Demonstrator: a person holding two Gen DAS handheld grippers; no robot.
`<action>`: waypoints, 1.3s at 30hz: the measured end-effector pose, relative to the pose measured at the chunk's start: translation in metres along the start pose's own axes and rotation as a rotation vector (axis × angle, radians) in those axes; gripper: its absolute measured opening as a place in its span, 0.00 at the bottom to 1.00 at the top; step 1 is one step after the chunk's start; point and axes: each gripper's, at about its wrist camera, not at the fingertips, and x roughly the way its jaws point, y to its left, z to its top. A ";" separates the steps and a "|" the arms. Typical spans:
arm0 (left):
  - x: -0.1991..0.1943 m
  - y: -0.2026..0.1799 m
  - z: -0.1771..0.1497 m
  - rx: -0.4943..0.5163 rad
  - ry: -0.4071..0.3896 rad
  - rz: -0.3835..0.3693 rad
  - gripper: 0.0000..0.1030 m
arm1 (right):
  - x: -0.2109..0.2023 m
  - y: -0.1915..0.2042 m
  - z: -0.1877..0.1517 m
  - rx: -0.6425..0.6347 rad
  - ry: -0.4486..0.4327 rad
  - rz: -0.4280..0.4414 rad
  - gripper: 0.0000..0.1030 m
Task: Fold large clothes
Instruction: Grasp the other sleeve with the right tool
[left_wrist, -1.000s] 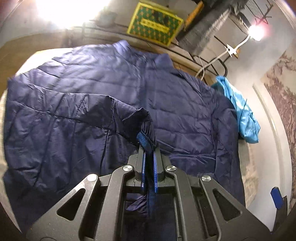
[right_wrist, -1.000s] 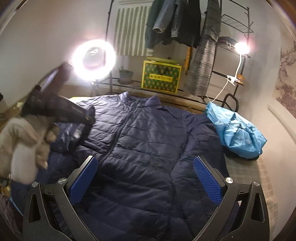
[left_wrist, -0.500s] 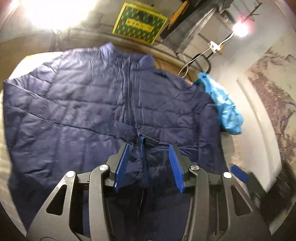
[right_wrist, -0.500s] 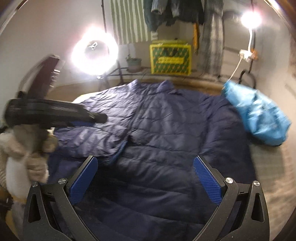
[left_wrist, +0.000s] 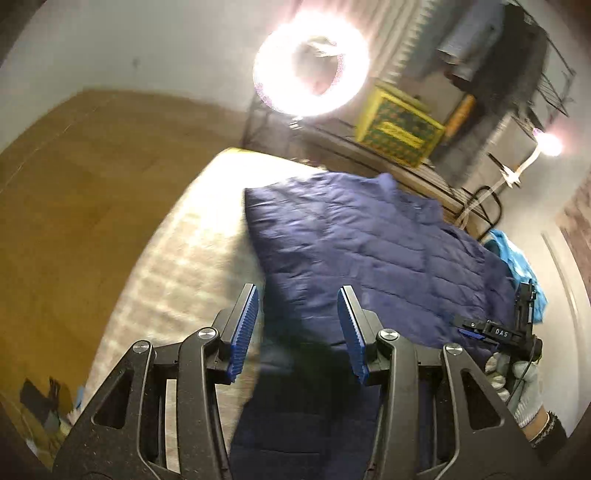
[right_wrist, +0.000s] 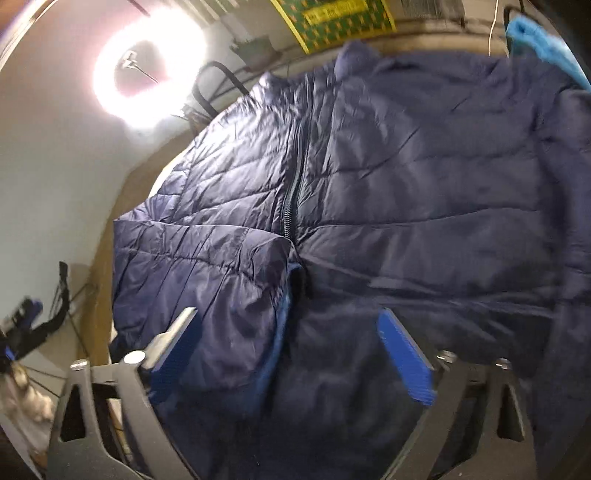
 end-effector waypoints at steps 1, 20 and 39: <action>0.004 0.005 -0.001 -0.005 0.003 0.009 0.44 | 0.006 0.002 0.003 -0.002 0.012 0.005 0.79; 0.126 -0.034 0.000 0.095 0.072 0.050 0.44 | -0.023 -0.020 0.102 -0.155 -0.292 -0.215 0.05; 0.133 -0.064 -0.005 0.157 0.079 0.062 0.44 | 0.026 -0.082 0.115 -0.078 -0.244 -0.330 0.08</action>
